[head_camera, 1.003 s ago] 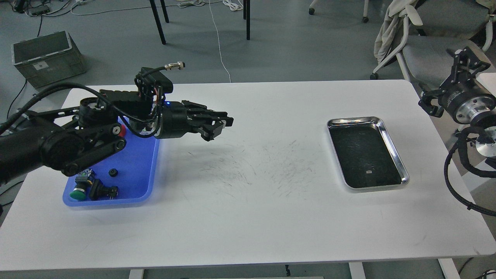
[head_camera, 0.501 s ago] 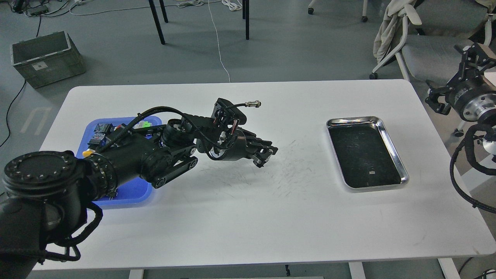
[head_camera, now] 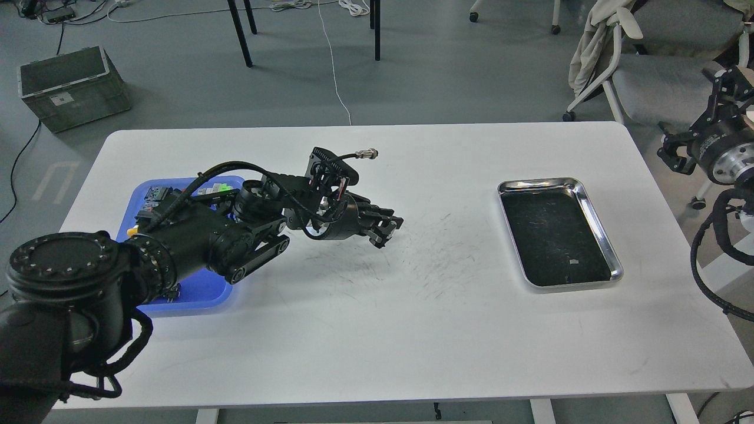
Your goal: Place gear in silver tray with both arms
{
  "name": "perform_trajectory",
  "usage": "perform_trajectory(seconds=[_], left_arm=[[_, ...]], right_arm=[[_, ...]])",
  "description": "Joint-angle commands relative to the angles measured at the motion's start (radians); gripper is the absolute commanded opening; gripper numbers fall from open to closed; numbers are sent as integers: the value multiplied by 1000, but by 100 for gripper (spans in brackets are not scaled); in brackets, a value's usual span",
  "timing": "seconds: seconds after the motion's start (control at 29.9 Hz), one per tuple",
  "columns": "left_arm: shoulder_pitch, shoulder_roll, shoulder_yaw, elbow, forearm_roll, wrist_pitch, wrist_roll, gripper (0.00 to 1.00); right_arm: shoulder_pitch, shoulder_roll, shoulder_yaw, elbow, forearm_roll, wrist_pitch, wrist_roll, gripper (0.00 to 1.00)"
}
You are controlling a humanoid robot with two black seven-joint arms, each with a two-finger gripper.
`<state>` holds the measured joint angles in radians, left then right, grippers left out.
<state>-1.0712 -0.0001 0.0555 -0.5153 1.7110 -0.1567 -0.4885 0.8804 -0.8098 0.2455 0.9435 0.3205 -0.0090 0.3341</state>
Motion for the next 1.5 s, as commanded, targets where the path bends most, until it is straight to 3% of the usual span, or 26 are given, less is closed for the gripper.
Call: perform_trajectory(seconds=[0.0, 0.13, 0.57, 0.7, 0.8, 0.94, 1.04, 1.47], left_arm=[[-1, 0, 0, -55, -1, 14, 0, 6], [2, 0, 0, -126, 7, 29, 0, 6], [22, 0, -5, -138, -2, 31, 0, 8], [30, 0, -6, -140, -4, 29, 0, 13], [31, 0, -6, -141, -22, 28, 0, 25], [34, 0, -8, -170, -48, 29, 0, 28], [36, 0, -6, -181, -68, 29, 0, 40], [28, 0, -16, -184, -115, 29, 0, 51]], right_arm=[[0, 6, 0, -5, 0, 1, -1, 100], [2, 15, 0, -31, -1, 20, -1, 100], [2, 20, -3, -41, -17, 26, -1, 100], [2, 20, -3, -40, -17, 26, -1, 100], [2, 18, -3, -41, -17, 26, -1, 100], [2, 18, -3, -40, -18, 26, -1, 100], [2, 17, -5, -40, -18, 26, -1, 100], [0, 15, -6, -40, -47, 23, -1, 100]])
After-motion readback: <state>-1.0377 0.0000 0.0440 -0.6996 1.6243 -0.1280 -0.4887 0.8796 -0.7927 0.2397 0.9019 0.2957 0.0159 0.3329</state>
